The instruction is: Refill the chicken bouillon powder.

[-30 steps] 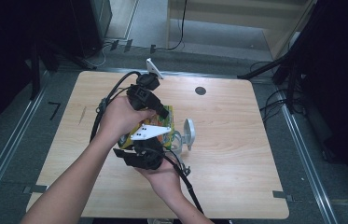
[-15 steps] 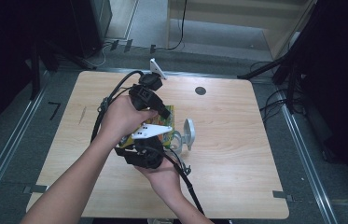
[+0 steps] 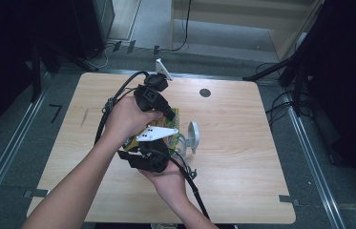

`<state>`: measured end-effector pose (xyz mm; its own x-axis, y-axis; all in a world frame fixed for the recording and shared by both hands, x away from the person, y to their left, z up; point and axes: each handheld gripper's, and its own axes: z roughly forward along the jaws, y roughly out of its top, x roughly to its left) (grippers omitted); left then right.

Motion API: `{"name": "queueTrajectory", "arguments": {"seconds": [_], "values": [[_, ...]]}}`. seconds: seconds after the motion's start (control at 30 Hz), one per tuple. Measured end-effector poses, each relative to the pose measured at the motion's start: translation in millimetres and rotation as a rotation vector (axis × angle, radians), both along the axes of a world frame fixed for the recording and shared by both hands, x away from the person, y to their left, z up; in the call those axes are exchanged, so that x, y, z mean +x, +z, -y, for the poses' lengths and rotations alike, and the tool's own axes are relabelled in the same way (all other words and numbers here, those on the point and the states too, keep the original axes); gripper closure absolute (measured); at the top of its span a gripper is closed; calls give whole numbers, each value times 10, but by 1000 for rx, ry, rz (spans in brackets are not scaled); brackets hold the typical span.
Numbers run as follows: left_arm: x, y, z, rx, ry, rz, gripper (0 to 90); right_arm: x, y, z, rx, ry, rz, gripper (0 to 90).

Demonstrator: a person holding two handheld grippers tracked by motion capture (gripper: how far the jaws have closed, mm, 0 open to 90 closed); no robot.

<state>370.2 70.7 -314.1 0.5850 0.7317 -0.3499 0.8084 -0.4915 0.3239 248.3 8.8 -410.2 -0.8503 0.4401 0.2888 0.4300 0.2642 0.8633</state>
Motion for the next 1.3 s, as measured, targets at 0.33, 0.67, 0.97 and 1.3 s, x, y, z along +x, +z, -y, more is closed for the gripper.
{"name": "queueTrajectory", "arguments": {"seconds": [0.33, 0.67, 0.97, 1.3], "values": [[-11, 8, 13, 3, -5, -1, 811, -9, -16, -15, 14, -12, 3, 692], [25, -3, -12, -15, -1, -12, 812, -7, 3, -21, -2, -12, 11, 694], [51, 18, -32, -17, 6, -11, 810, 9, 33, -41, -1, -16, 1, 695], [46, 22, -32, -17, 2, -4, 805, 16, 31, -64, 3, -17, 2, 683]]}}
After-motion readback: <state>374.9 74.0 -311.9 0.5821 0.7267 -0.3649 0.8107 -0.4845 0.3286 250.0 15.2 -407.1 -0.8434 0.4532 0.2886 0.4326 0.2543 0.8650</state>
